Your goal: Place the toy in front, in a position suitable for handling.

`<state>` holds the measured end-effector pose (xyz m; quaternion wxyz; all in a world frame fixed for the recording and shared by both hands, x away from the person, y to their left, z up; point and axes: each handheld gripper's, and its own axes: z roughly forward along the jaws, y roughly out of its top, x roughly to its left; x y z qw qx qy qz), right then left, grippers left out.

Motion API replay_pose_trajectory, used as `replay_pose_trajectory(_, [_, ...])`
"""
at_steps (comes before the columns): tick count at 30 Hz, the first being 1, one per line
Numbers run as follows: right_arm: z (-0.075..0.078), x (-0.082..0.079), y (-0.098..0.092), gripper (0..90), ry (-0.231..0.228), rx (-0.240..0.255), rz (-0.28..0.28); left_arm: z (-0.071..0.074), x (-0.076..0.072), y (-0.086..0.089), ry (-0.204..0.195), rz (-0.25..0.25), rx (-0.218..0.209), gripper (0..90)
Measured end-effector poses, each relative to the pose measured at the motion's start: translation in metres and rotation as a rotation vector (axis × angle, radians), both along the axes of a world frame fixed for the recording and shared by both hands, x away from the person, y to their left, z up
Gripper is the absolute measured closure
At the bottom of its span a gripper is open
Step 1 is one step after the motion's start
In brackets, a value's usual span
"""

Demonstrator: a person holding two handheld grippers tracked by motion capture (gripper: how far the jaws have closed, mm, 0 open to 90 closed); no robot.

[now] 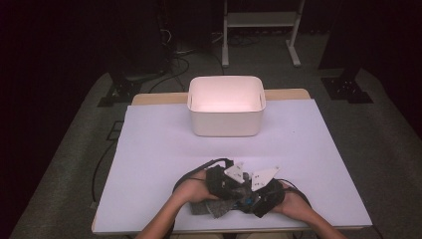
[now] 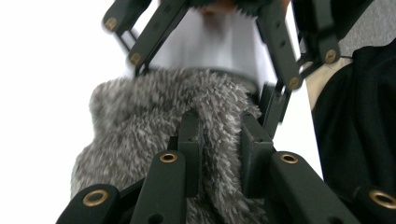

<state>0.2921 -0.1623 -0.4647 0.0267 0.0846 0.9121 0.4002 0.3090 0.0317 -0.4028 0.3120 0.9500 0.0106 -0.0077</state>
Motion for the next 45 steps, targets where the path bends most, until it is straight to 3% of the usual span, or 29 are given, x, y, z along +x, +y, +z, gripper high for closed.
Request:
replay_pose_trajectory(4, [0.000,0.001,0.000,19.2,-0.003,0.002,0.004,0.000,0.008,0.012,0.008,0.051,-0.017,73.6])
replay_pose_trajectory(8, [0.000,0.000,0.000,19.3,0.000,0.002,0.003,-0.004,0.010,-0.001,0.026,0.029,-0.043,73.7])
replay_pose_trajectory(13, [0.000,0.000,0.000,19.3,0.006,0.004,0.001,-0.008,0.012,-0.026,0.018,0.003,-0.044,73.2])
replay_pose_trajectory(18, [0.000,0.000,0.000,19.3,0.007,0.005,0.001,-0.008,0.013,-0.023,0.016,-0.003,-0.026,73.9])
replay_pose_trajectory(21, [0.000,0.000,0.000,19.4,0.007,0.004,0.001,-0.006,0.012,-0.012,0.007,0.002,-0.010,74.1])
replay_pose_trajectory(25, [0.000,0.000,0.000,19.4,-0.003,0.001,0.002,-0.005,0.010,0.016,0.029,0.061,-0.045,73.9])
replay_pose_trajectory(27, [0.000,0.000,0.000,19.4,-0.001,0.002,0.001,-0.005,0.007,0.030,0.005,0.084,0.000,73.8])
replay_pose_trajectory(29, [0.000,0.000,0.000,19.4,-0.001,0.001,0.002,-0.007,0.005,0.045,0.019,0.105,0.016,73.8])
replay_pose_trajectory(34, [0.000,0.000,0.000,19.3,0.002,0.001,0.003,-0.015,-0.002,0.072,0.069,0.125,-0.022,73.5])
replay_pose_trajectory(41, [0.000,0.000,0.000,19.3,-0.004,0.000,0.003,-0.028,-0.007,0.094,0.125,0.167,-0.131,72.8])
replay_pose_trajectory(45, [0.000,0.000,0.000,19.3,-0.005,-0.001,0.003,-0.030,-0.007,0.105,0.140,0.175,-0.116,72.3])
